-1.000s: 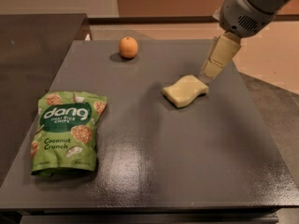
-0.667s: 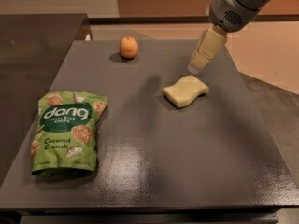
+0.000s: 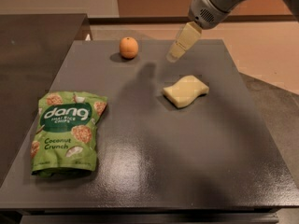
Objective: Pick orange
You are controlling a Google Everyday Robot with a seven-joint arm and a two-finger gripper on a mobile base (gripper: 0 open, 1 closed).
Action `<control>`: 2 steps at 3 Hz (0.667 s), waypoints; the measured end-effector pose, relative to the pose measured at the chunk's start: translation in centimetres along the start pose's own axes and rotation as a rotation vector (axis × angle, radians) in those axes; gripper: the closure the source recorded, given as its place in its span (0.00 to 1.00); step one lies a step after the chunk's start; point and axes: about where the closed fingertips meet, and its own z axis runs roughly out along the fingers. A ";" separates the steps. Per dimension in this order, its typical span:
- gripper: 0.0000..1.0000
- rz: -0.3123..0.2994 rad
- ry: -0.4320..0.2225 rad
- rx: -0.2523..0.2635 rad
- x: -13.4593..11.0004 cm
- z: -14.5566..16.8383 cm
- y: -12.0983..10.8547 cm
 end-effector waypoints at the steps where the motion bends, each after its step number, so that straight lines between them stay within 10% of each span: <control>1: 0.00 0.009 -0.032 -0.034 -2.3 3.3 -0.4; 2: 0.00 0.020 -0.053 -0.055 -4.2 6.1 -0.5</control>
Offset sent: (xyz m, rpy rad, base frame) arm 0.0619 0.0893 -0.0329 0.1062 0.0397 0.0295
